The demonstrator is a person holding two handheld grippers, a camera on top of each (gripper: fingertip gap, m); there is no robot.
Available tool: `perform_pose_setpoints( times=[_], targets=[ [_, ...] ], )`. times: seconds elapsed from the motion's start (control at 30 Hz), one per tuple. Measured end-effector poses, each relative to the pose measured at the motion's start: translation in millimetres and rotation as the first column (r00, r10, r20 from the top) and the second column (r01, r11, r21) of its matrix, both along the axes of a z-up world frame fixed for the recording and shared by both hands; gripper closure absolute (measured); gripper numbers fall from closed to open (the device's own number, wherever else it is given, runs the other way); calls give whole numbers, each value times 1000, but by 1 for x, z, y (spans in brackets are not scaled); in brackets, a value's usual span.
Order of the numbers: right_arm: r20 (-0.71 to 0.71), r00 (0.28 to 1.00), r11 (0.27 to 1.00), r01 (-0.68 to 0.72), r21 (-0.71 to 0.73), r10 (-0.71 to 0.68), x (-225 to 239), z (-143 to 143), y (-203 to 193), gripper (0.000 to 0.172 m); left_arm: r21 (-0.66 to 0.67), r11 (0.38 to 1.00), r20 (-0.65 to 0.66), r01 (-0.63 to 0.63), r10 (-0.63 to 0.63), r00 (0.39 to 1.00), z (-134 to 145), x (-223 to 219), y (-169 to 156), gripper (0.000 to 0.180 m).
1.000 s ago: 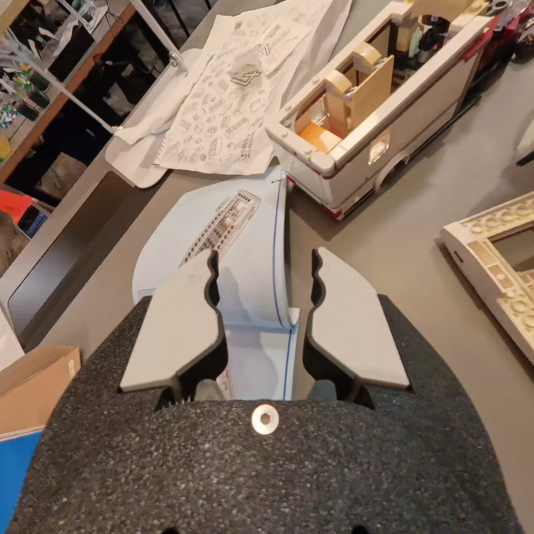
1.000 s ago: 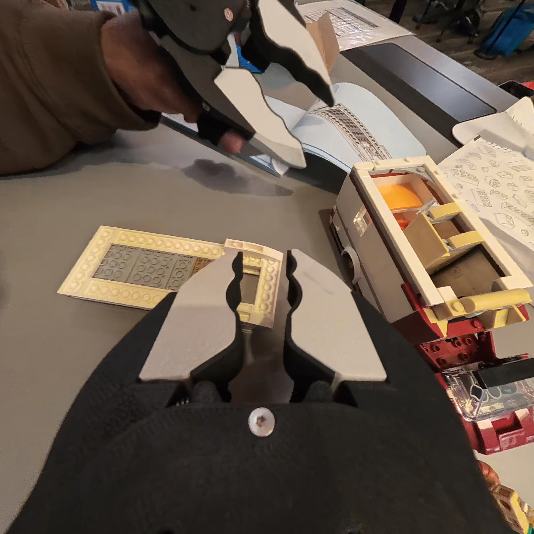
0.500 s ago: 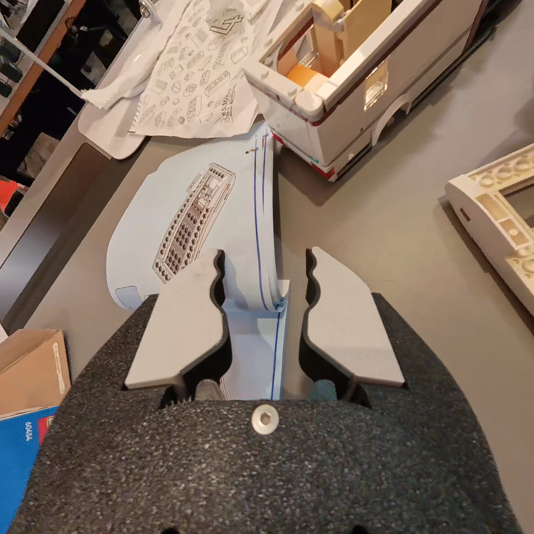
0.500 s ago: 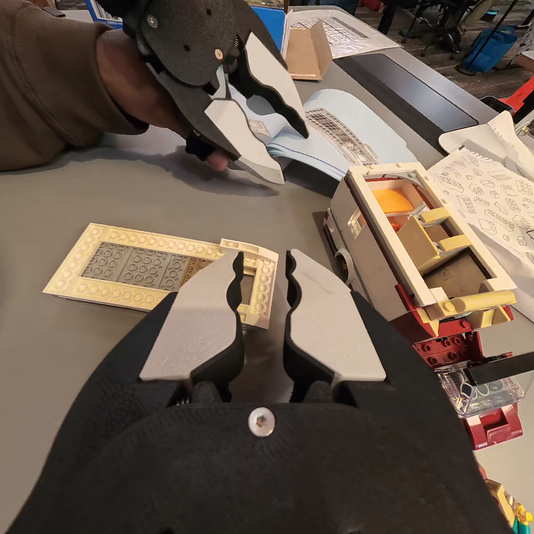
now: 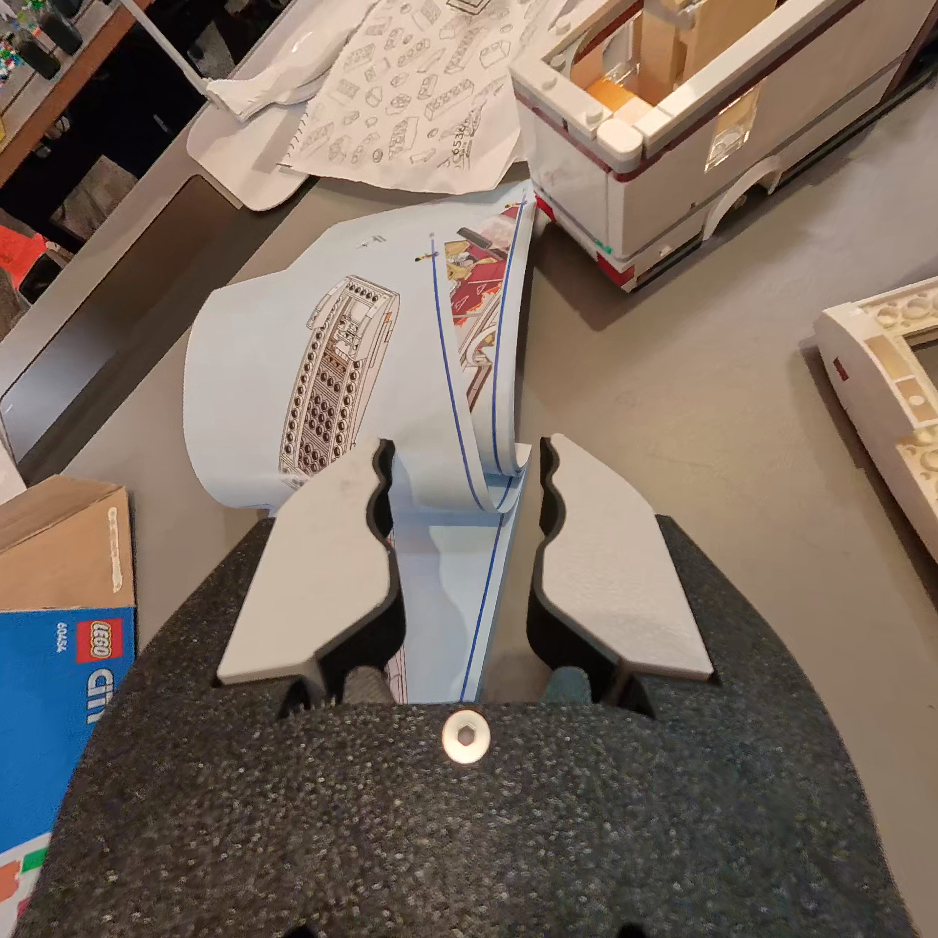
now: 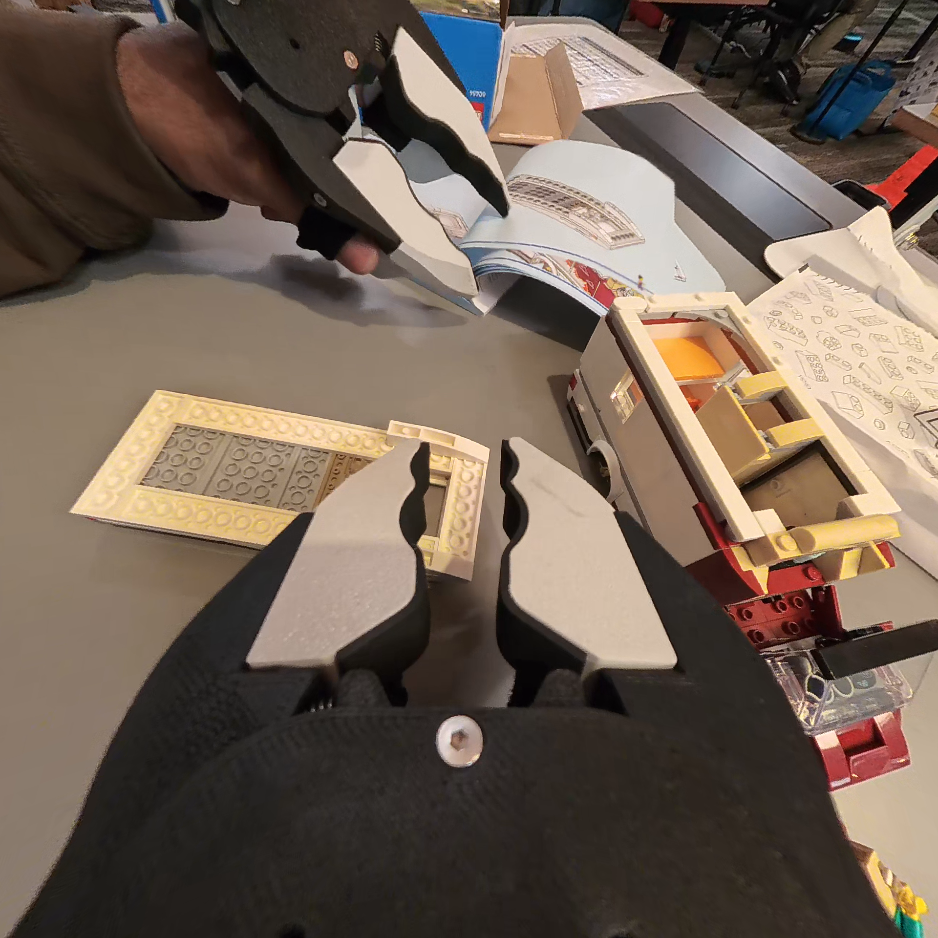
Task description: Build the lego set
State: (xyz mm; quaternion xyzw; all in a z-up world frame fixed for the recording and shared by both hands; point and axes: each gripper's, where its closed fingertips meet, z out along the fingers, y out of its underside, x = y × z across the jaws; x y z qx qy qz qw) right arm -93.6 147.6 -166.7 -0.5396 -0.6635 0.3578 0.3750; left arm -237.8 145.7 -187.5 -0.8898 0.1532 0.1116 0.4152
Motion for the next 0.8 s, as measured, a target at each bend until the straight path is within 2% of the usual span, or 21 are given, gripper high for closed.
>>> perform_pose_setpoints(
  times=[0.27,0.8],
  targets=[
    [-3,1000,1000,-4,1,4,0,0,-1,146,28,993,4,-114,113,994,4,-15,-14,124],
    [-4,1000,1000,-19,20,19,0,2,-8,146,64,946,137,-318,307,942,3,-27,-26,125]
  ],
)
